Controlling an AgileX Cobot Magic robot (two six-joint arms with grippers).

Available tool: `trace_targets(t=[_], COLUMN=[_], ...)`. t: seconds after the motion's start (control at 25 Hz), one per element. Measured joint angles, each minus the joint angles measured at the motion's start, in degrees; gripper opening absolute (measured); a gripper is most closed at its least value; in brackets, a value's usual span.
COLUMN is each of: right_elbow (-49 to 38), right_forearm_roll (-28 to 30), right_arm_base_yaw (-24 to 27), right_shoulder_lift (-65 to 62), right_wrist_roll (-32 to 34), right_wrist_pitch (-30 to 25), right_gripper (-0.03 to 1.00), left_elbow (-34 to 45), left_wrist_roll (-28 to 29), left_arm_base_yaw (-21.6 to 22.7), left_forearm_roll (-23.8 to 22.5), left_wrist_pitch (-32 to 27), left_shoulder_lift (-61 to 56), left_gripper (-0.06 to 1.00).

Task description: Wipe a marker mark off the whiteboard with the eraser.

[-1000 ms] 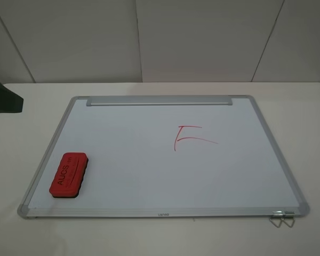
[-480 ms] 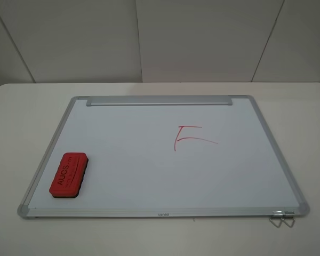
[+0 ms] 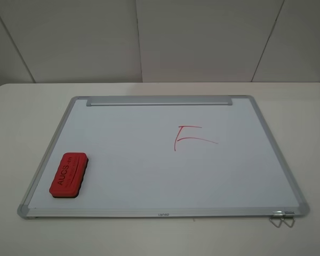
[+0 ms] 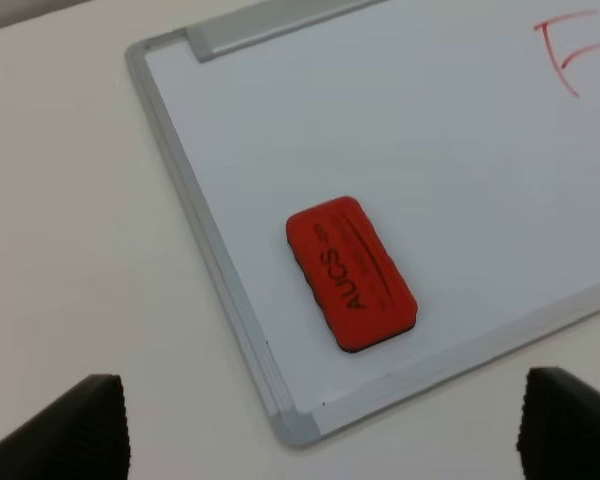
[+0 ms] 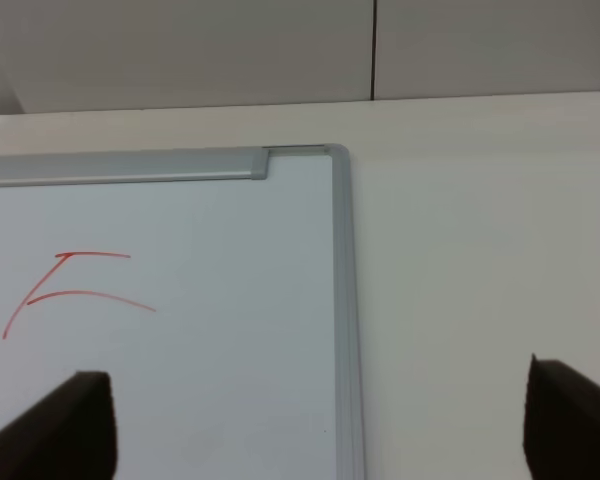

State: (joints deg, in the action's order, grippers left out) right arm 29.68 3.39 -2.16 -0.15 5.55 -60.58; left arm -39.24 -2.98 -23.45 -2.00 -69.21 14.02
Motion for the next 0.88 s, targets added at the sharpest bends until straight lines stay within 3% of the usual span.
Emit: trace_targets(t=[0.24,0.44,0.88], right_elbow=[0.0,0.0,0.0], right_forearm_roll=[0.0,0.0,0.0], right_arm_base_yaw=[0.0,0.0,0.0], right_shoulder_lift=[0.0,0.0,0.0], right_wrist_roll=[0.0,0.0,0.0], right_wrist_pitch=[0.0,0.0,0.0], right_gripper=[0.72,0.72,0.72], left_elbow=[7.8,10.0,10.3], left_wrist_roll=[-2.6,-2.7,-1.5], left_arm_base_yaw=[0.0,0.0,0.0], left_forearm_roll=[2.8,5.5,4.8], left_wrist_pitch=[1.6,7.1,7.9], left_shoulder_lift=[-1.5,-7.6,-14.3], left_gripper=[0.77,0.77,0.77])
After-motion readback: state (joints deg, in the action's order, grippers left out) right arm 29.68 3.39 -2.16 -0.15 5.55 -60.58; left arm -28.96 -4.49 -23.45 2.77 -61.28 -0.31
